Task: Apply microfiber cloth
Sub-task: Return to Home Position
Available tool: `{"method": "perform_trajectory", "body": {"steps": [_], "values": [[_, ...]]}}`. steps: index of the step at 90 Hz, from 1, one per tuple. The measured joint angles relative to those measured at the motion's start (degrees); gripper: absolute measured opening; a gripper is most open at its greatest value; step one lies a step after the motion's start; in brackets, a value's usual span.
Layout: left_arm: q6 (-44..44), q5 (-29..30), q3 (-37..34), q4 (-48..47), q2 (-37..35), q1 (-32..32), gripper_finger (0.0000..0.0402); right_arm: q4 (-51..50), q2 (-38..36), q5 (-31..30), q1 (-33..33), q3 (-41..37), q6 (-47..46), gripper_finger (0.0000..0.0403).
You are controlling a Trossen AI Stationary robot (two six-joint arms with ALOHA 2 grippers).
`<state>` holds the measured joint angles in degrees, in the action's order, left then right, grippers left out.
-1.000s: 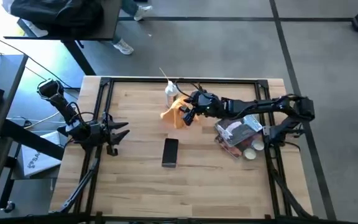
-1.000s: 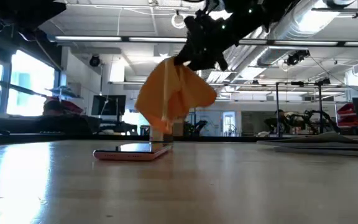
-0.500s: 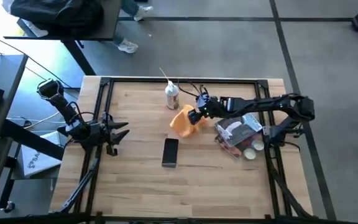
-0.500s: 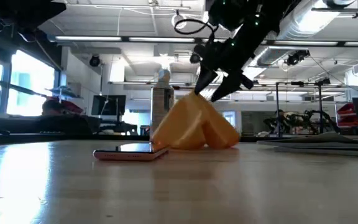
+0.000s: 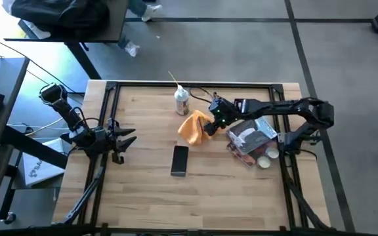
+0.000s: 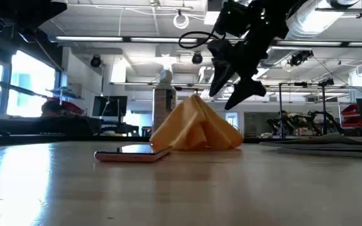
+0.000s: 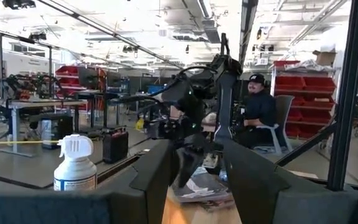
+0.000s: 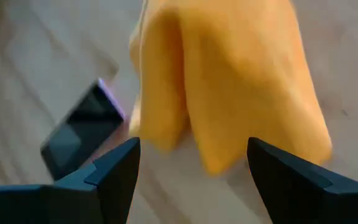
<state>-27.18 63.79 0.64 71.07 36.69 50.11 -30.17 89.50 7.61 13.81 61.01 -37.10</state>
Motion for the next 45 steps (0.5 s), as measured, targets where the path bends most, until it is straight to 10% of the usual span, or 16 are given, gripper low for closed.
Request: {"method": "perform_trajectory", "body": {"steps": [45], "values": [[0.0, -0.1, 0.0, -0.7, 0.0, 0.0, 0.0131, -19.4, -18.1, 9.0, 0.0, 0.0, 9.4, 0.0264]]}}
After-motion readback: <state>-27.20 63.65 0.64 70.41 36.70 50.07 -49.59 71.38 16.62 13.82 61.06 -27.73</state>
